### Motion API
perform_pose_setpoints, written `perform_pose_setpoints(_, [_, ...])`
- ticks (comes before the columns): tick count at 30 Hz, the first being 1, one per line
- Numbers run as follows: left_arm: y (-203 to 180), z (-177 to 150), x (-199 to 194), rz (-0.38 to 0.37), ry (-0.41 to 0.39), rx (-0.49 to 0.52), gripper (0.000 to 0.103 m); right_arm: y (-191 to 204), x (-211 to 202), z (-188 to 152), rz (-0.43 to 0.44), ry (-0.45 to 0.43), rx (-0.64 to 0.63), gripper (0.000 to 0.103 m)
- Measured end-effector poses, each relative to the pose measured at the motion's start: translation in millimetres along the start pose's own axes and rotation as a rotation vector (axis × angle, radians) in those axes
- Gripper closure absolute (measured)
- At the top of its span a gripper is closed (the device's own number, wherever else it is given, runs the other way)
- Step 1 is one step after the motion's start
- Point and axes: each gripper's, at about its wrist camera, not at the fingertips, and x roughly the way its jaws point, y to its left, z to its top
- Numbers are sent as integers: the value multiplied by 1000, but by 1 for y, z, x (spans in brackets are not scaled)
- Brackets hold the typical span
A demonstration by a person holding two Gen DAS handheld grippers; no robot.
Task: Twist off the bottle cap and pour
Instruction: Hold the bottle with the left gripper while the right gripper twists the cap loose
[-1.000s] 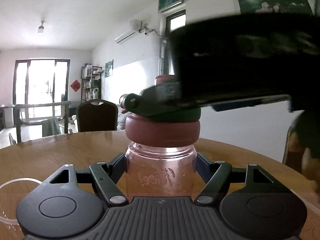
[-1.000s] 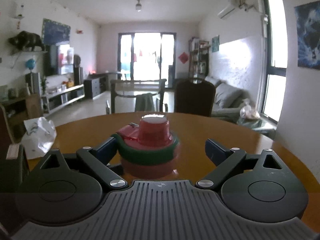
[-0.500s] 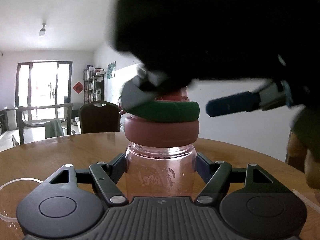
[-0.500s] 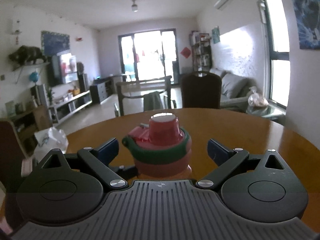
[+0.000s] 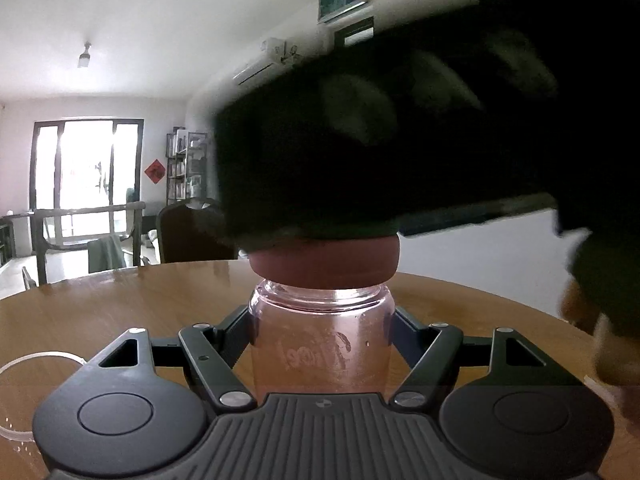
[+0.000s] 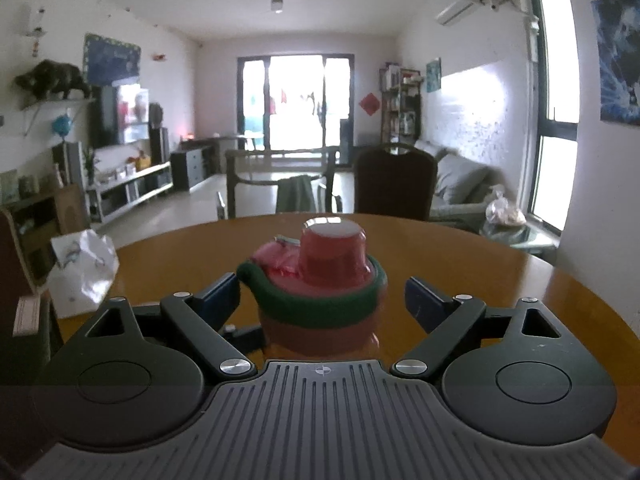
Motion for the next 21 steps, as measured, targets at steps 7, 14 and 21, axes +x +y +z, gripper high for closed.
perform_pose_setpoints(7, [-24, 1, -23, 9, -3, 11, 32, -7, -9, -2, 54, -19, -10, 13])
perform_pose_setpoints(14, [-53, 2, -50, 13, -5, 15, 32, 1, 6, 5, 72, -19, -19, 14])
perform_pose_setpoints(21, [-78, 4, -77, -4, 1, 4, 32, 0, 15, 4, 90, -18, -79, 30])
